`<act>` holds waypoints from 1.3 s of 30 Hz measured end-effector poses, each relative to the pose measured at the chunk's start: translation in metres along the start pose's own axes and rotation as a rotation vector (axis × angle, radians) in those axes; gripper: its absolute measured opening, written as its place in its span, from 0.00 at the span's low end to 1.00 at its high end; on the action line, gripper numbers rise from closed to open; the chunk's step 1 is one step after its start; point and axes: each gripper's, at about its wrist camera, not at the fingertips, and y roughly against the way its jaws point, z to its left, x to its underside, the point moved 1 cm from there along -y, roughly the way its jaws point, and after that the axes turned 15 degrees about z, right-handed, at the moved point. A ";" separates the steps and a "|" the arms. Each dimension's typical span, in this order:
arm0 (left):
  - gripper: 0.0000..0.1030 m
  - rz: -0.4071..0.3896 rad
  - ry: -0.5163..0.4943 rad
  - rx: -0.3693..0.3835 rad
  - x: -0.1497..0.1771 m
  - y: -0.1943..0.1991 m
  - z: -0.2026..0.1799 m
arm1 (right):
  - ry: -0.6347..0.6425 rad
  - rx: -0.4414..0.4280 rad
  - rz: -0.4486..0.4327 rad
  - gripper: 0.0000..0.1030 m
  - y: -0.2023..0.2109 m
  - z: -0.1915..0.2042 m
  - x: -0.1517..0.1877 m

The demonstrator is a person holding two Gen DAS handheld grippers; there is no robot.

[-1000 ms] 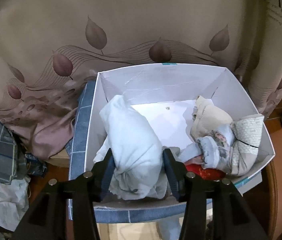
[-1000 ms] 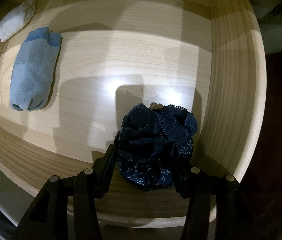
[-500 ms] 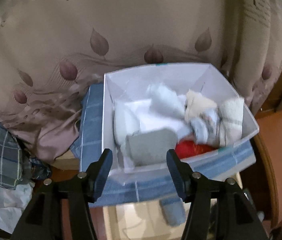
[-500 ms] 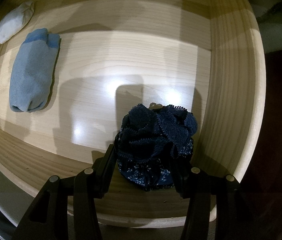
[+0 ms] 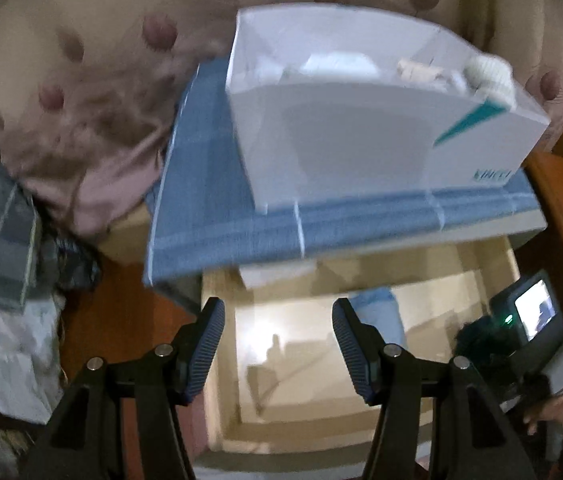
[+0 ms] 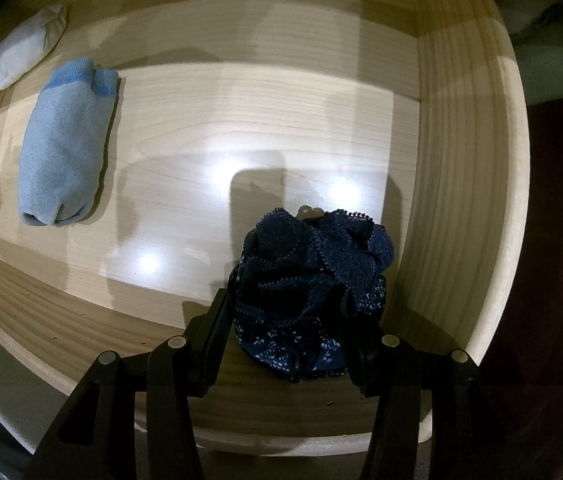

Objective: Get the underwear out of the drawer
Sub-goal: 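Move the left tool back over the open drawer, then lift the navy lace underwear over the white box with the right tool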

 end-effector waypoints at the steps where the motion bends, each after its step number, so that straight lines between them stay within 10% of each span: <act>1: 0.56 0.011 0.009 -0.001 0.004 -0.007 0.000 | -0.001 -0.001 -0.001 0.48 0.000 0.000 0.000; 12: 0.56 0.085 0.053 -0.034 0.044 -0.065 -0.008 | -0.004 -0.004 -0.002 0.48 0.002 -0.002 0.000; 39: 0.56 -0.002 0.237 -0.004 0.051 -0.054 0.028 | -0.048 -0.049 -0.036 0.32 0.006 -0.016 0.005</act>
